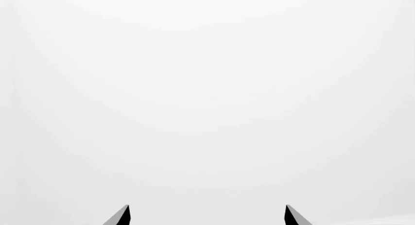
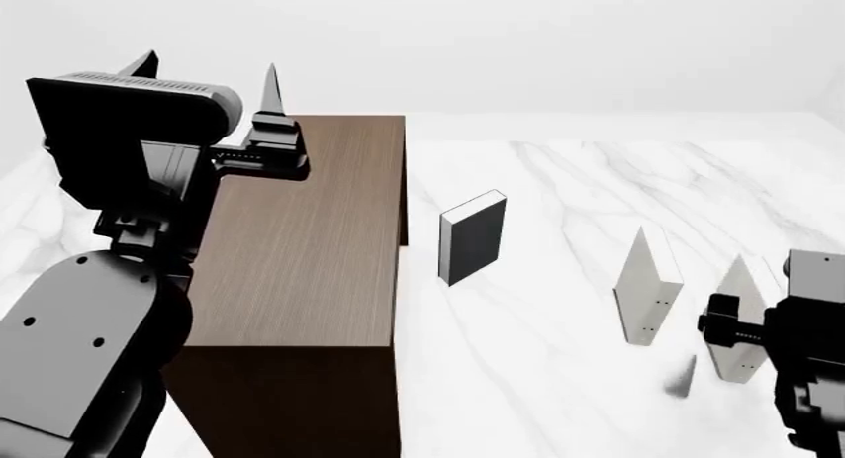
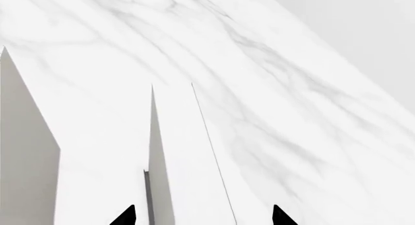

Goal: Pick up the book on the right and place it under the cabinet shelf.

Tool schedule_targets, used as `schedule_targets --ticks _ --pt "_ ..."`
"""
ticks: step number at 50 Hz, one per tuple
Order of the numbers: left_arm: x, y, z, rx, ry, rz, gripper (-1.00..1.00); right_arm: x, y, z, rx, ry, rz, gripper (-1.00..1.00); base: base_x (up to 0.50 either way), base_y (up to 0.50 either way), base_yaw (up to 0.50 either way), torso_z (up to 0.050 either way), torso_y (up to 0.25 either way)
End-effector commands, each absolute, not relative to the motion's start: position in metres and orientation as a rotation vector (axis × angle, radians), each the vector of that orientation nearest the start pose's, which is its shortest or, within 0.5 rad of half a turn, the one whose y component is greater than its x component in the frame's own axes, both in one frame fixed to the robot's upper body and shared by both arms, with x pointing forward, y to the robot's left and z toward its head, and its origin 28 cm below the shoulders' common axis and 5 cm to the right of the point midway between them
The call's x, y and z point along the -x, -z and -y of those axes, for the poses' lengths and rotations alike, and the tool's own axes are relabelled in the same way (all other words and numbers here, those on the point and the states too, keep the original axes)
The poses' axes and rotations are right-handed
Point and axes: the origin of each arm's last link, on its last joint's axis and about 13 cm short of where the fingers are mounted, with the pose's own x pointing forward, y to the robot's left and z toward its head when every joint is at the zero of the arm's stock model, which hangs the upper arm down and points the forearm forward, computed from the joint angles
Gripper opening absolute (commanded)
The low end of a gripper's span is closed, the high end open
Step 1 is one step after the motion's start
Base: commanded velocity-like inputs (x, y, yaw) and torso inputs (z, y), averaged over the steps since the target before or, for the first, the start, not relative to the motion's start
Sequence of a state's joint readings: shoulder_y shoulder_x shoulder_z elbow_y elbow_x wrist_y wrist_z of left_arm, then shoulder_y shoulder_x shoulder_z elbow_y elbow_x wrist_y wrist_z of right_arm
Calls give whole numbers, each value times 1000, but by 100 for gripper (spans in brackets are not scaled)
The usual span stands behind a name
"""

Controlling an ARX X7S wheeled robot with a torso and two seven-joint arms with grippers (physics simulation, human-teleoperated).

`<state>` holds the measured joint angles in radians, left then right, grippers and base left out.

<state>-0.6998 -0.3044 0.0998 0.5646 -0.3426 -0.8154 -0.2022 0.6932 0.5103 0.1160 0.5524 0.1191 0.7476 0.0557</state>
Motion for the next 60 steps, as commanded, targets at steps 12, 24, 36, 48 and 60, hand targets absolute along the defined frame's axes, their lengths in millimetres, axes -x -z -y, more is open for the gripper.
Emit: schedule_targets --ticks 12,24,36,48,60 --pt "-271 -243 -227 -98 41 400 100 -300 -83 293 86 501 -564 100 0 0 0 0 0" --pt "-271 -243 -227 -97 40 401 100 -299 -81 294 84 506 -570 100 0 0 0 0 0" --pt "-271 -242 -228 -94 38 400 100 -299 -81 293 93 510 -562 -100 0 0 0 0 0" --pt "-271 -242 -229 -91 36 401 100 -300 -85 289 95 498 -545 -100 0 0 0 0 0" --pt "-271 -240 -229 -90 34 399 100 -302 -92 285 99 482 -520 -100 0 0 0 0 1"
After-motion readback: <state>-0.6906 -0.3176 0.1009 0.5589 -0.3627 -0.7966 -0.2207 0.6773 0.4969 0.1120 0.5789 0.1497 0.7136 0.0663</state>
